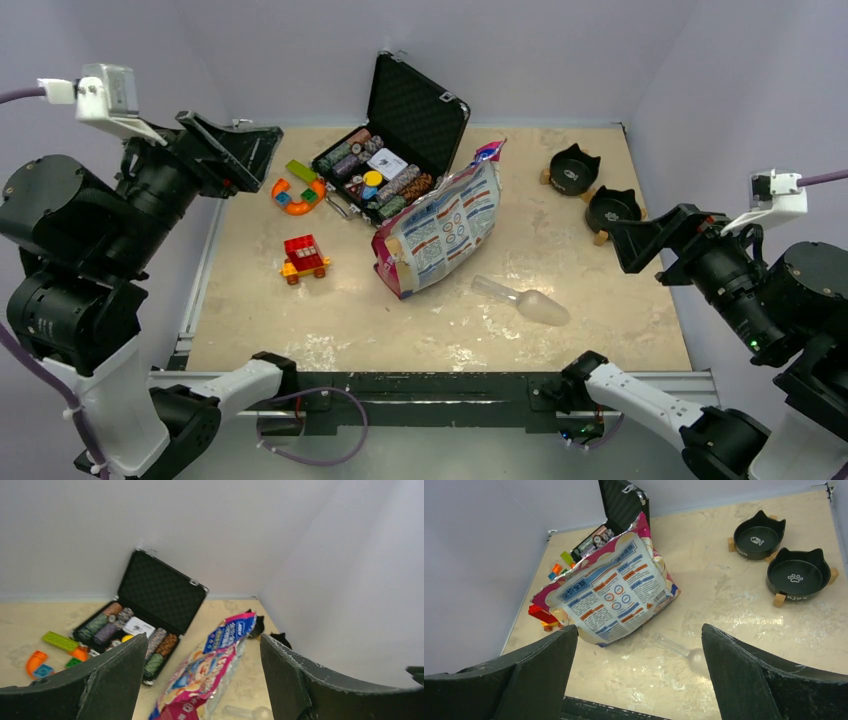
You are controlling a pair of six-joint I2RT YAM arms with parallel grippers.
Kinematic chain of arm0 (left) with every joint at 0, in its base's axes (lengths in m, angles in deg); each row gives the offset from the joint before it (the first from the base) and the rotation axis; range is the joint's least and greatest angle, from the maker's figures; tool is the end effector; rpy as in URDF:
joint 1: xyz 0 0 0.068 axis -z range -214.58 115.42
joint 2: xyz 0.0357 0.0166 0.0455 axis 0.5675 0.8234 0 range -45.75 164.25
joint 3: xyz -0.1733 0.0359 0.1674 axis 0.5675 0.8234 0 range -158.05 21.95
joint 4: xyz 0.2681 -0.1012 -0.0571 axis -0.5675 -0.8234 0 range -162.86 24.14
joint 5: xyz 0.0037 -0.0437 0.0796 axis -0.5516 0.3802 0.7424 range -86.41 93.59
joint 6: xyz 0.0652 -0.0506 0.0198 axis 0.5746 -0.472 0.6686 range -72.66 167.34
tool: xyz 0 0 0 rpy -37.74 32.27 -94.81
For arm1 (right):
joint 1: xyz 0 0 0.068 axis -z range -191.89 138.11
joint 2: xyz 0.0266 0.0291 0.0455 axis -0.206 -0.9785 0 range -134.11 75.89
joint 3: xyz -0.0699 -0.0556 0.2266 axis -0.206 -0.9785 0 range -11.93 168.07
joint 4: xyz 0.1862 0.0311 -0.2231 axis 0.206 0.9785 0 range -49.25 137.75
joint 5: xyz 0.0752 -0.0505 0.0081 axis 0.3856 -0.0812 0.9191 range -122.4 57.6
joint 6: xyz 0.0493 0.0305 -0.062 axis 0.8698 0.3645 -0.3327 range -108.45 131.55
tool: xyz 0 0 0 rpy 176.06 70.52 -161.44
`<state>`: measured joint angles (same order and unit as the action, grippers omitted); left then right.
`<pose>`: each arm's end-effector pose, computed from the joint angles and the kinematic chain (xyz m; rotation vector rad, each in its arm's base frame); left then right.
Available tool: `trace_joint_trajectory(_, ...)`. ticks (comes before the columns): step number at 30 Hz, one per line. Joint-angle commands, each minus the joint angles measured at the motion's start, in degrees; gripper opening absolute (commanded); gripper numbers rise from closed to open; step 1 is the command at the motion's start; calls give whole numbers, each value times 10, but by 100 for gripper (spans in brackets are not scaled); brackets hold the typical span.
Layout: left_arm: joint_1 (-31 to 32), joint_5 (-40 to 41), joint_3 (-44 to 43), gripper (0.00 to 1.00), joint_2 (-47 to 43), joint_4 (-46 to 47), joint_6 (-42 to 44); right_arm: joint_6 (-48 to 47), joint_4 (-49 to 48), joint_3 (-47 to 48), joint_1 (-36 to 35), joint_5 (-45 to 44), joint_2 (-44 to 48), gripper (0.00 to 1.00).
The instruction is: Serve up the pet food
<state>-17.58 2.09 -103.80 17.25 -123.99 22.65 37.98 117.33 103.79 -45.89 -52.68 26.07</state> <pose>0.1292 -0.0415 0.6079 -0.0805 1.5178 -0.6049 0.0720 0.0174 0.5434 0.1433 1.7621 0.4595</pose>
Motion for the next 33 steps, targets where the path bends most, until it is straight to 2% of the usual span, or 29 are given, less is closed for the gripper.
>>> trace_joint_trajectory(1,-2,-128,38,84,49,8,-87,28,16,-13,3,28,-7,99)
trace_joint_trajectory(4,-2,-224,106,82,86,80,-168,49,18,-40,3,64,-3,99)
trace_joint_trajectory(6,-1,-285,161,78,109,181,-229,74,18,-64,3,87,2,99)
trace_joint_trajectory(8,8,-312,199,74,135,259,-267,94,12,-95,3,113,13,99)
trace_joint_trajectory(10,30,-310,206,71,167,291,-265,111,2,-131,3,134,27,99)
trace_joint_trajectory(14,63,-310,190,61,242,296,-225,143,-11,-193,3,145,59,99)
trace_joint_trajectory(17,79,-317,180,47,294,279,-195,154,-14,-210,3,146,74,99)
trace_joint_trajectory(19,91,-327,175,42,316,266,-175,156,-11,-213,2,144,78,99)
trace_joint_trajectory(25,126,-336,201,41,336,236,-133,173,-9,-233,3,134,99,99)
trace_joint_trajectory(29,134,-321,232,48,333,226,-114,185,-15,-251,3,133,113,98)
trace_joint_trajectory(33,140,-315,235,50,344,212,-96,194,-17,-264,3,144,113,98)
